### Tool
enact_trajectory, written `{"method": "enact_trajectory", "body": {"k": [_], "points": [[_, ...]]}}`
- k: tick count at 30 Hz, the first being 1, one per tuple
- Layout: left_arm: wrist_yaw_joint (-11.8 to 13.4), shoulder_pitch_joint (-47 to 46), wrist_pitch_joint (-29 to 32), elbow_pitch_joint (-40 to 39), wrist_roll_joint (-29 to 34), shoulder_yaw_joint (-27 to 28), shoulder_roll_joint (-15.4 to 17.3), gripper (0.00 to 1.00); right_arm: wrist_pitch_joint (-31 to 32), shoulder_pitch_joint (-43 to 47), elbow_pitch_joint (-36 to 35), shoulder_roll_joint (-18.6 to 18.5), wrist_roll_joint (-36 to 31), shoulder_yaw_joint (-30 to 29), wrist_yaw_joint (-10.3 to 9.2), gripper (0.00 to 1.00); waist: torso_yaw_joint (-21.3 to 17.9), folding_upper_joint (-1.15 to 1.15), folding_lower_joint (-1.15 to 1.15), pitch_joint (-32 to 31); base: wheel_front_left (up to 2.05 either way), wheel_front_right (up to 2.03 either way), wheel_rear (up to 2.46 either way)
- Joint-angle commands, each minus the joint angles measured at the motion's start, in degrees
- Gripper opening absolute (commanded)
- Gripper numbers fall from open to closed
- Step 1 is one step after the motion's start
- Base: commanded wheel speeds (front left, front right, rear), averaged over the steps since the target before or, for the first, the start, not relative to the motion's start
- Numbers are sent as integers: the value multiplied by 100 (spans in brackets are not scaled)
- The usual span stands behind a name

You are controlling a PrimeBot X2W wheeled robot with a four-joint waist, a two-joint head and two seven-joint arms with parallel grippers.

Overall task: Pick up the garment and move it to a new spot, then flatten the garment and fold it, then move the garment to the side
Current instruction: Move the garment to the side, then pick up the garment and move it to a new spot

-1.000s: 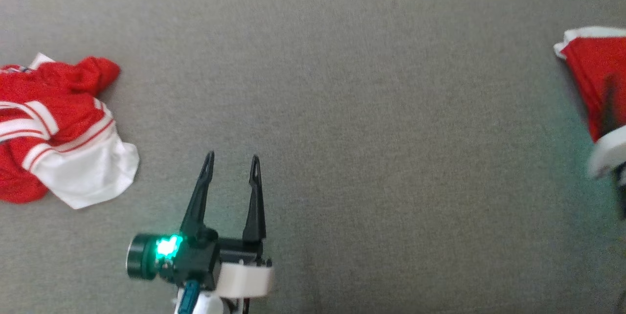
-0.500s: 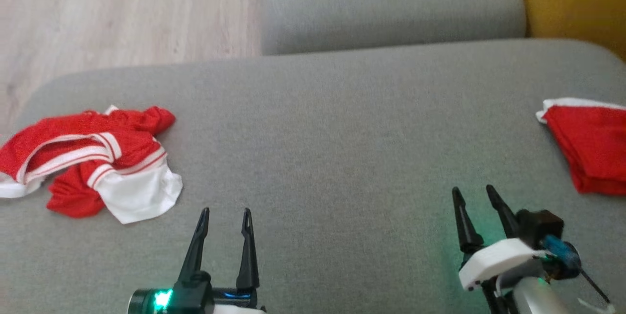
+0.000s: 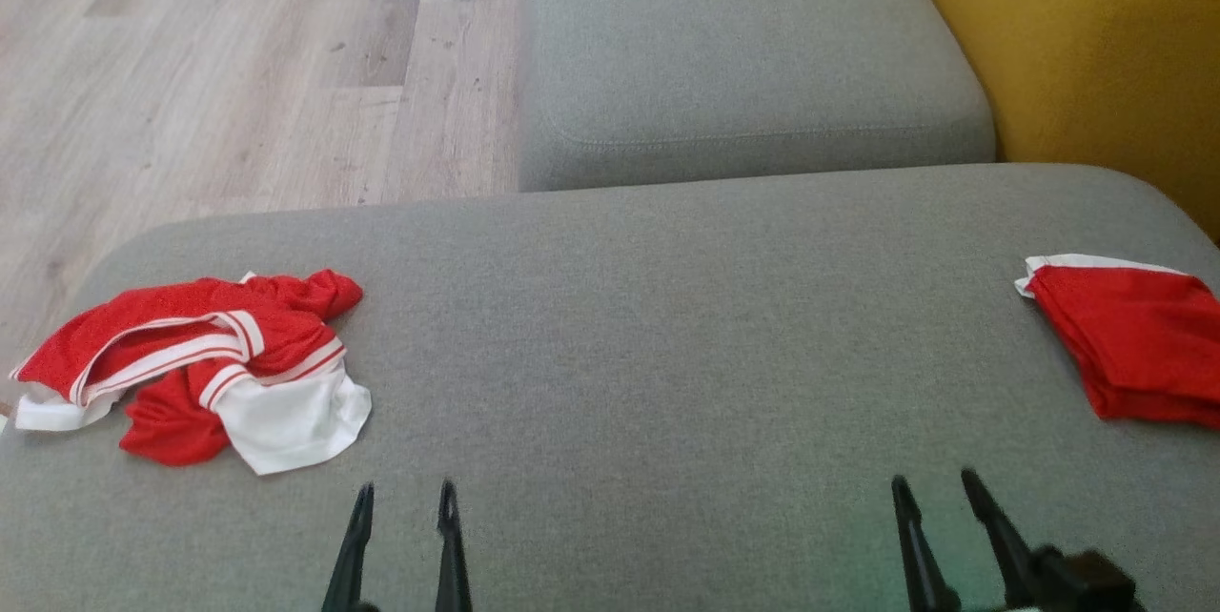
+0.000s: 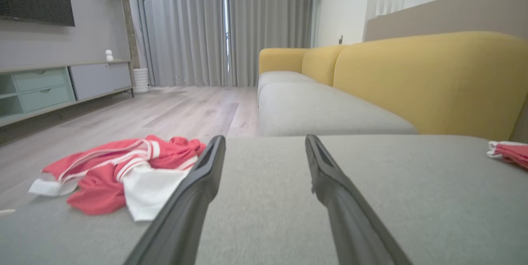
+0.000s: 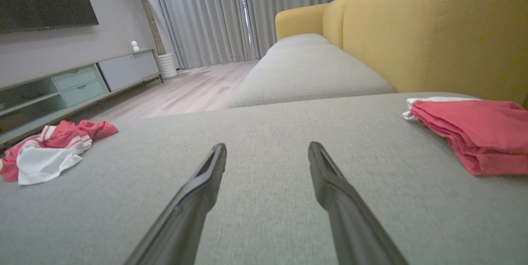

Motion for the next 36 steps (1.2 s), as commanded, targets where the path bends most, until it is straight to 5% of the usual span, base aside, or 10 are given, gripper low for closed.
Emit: {"method": "enact_trajectory", "body": {"k": [1,24,36], "points": [[-10,-179,-37,-102,-24,234,-37,100,-77,-175,-211,-95,-70,129,37,100,5,0,1,-33,0,0,0],[-159,-103,-37,257,-54,461,-37,100,-77,159,-294,-14,-220,47,37,100,70,0,1,-117,0,0,0],[-191,-246,-37,176,95,572,-37,100,-77,76,-360,12,-198,102,37,100,1175,0,1,146,0,0,0]]}}
